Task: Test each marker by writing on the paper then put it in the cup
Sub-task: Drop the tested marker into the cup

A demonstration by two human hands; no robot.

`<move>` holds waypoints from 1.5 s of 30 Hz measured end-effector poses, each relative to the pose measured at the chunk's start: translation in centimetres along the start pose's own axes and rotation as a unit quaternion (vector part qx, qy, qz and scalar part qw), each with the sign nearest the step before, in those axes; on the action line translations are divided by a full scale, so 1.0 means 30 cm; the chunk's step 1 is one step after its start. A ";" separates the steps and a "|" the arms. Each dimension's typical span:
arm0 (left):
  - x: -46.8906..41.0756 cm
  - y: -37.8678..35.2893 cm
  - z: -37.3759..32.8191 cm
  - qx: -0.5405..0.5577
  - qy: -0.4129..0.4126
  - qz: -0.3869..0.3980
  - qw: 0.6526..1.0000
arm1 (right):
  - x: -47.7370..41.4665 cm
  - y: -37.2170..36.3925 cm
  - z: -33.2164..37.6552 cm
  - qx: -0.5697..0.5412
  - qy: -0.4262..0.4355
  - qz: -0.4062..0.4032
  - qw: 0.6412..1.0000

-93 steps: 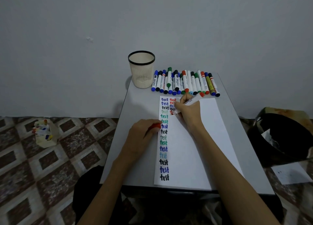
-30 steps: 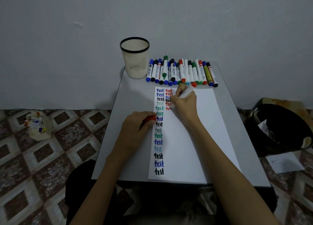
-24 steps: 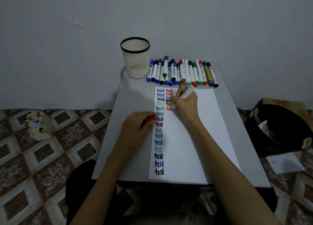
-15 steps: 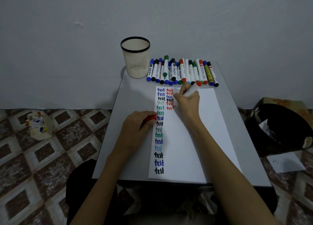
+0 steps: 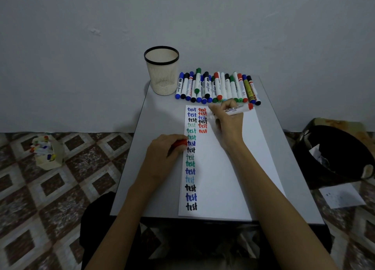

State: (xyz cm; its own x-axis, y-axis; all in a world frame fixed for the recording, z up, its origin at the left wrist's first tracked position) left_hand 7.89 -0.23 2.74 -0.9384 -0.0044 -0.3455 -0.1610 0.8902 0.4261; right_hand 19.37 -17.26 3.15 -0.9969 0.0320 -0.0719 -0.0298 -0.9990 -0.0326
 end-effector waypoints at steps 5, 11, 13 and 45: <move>-0.004 0.020 -0.019 0.061 -0.009 -0.018 0.998 | 0.041 -0.033 0.059 -0.053 -0.018 0.078 0.995; 0.005 0.051 -0.029 0.168 0.039 -0.051 0.984 | 0.130 -0.029 0.137 -0.043 0.011 0.092 0.995; 0.010 0.054 -0.028 0.193 0.051 -0.056 0.978 | 0.152 -0.021 0.129 -0.022 0.014 0.079 0.997; -0.091 0.095 -0.208 0.087 -0.116 -0.006 0.989 | 0.265 -0.078 0.001 -0.249 -0.199 0.170 0.933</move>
State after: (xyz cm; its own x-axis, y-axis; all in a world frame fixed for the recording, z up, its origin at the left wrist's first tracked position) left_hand 8.09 -0.52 10.10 -0.8382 0.0720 -0.5405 -0.0965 0.9560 0.2771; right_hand 11.49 -14.66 2.69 -0.8935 -0.3968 0.2101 0.2320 -0.8087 -0.5405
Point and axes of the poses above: each hand's wrist, its own x-axis away from the middle knuckle, its own y-axis out of the back of the hand, z = x × y, the point moved 8 cm from there along -x, towards the middle knuckle, and after that the axes turned 14 degrees about x, right-handed, at the moved point
